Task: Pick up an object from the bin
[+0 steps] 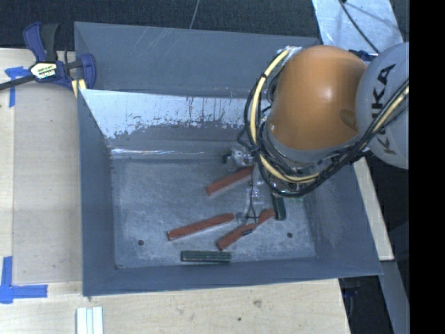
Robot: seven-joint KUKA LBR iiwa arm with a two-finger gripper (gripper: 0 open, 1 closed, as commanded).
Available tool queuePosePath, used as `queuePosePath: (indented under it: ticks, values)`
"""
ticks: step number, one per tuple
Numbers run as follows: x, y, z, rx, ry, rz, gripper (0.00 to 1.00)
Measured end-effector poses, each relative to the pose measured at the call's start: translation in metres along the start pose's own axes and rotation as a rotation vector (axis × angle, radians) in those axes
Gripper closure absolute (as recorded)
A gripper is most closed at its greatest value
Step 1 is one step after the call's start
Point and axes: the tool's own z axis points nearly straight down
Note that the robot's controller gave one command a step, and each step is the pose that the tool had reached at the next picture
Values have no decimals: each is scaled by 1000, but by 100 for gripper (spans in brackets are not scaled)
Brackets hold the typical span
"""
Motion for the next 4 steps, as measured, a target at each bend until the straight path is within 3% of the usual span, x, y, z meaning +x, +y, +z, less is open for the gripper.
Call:
queuePosePath:
  ticks: [1,2,3,4]
  values:
    - [-3,1,9,-3,-21,0,0]
    - [3,5,89,-2,-12,-14,0]
    - [4,2,146,-2,-11,78,0]
    - [6,-4,161,-2,-11,191,100]
